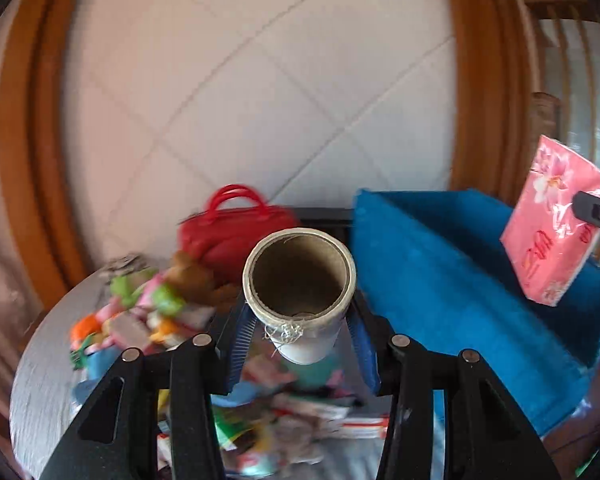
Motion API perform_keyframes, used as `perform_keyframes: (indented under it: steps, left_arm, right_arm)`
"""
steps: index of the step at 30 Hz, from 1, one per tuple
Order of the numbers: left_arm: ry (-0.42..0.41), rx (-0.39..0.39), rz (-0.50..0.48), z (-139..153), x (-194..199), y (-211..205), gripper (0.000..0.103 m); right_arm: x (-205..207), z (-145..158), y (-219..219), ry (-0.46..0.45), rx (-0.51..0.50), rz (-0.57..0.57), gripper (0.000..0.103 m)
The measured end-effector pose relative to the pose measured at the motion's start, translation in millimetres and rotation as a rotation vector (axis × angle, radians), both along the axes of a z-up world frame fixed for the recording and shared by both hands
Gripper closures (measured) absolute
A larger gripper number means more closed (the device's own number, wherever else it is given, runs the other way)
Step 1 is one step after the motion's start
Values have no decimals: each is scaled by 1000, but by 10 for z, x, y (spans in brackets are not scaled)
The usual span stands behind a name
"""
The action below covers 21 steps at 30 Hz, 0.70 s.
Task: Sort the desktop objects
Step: 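Carry the tape roll and tissue pack over the crate and open both tools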
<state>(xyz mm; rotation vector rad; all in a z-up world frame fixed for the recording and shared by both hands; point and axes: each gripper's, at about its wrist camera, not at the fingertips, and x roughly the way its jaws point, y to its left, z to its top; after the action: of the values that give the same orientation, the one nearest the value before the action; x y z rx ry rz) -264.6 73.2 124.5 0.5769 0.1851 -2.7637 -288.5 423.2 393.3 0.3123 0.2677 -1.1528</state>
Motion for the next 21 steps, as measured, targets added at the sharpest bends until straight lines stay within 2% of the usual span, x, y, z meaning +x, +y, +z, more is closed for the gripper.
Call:
perform_keyframes:
  steps: [7, 12, 17, 21]
  left_arm:
    - [5, 12, -244, 407, -655, 974, 58]
    - [-85, 39, -359, 531, -1256, 1531, 58]
    - [-265, 71, -423, 410, -1914, 1971, 58]
    - [-492, 113, -460, 84, -2341, 2260, 58]
  right_arm:
    - [-830, 152, -188, 95, 8, -116, 49]
    - [-1358, 20, -525, 213, 88, -151, 50]
    - [-1787, -249, -985, 345, 212, -139, 50]
    - [-2017, -527, -1237, 432, 326, -108, 50]
